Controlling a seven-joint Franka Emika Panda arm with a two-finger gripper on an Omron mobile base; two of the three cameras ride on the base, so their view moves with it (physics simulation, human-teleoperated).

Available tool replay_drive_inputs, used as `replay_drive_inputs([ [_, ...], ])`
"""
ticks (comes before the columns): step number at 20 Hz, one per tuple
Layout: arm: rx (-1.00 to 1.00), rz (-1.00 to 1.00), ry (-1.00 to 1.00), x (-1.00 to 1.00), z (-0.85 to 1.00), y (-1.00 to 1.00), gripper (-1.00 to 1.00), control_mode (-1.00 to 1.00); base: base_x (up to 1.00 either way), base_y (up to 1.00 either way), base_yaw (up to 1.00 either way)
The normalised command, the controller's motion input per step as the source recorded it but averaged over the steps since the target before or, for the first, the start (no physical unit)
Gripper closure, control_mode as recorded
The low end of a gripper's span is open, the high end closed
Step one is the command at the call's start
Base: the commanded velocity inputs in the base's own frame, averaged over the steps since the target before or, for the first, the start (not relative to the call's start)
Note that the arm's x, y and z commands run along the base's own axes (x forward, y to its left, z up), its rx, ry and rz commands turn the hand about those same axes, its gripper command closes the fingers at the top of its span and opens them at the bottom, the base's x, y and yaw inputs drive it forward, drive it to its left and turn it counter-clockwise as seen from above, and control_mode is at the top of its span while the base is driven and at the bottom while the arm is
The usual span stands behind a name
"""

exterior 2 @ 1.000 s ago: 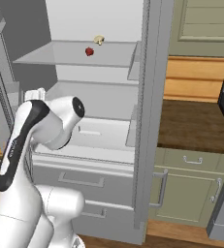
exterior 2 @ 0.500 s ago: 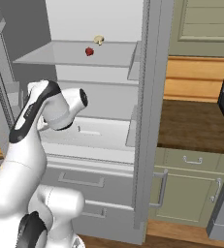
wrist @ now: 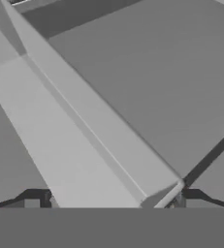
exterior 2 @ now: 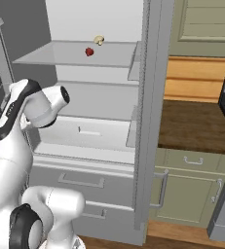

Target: Take the strawberry from the fridge and place it on top of the pancake, located on the dining counter.

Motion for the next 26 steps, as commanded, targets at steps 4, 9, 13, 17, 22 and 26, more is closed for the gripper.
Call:
replay_drive_inputs([
  [4,0.00,0.00,0.02,-0.24,-0.01,0.76,-1.00,-1.00,0.00,0.00,0.00],
  [9,0.00,0.00,0.00,-0.14,0.00,0.66,-1.00,-1.00,0.00,0.00,0.00],
  [13,0.00,0.00,0.00,-0.01,0.00,0.41,-1.00,-1.00,0.00,0.00,0.00],
  [17,0.00,0.00,0.00,0.00,0.00,0.34,-1.00,-1.00,0.00,0.00,0.00],
  [22,0.00,0.00,0.00,0.00,0.01,0.29,-1.00,-1.00,0.00,0.00,0.00],
  [26,0.00,0.00,0.00,0.00,0.10,0.01,-1.00,-1.00,0.00,0.00,0.00],
])
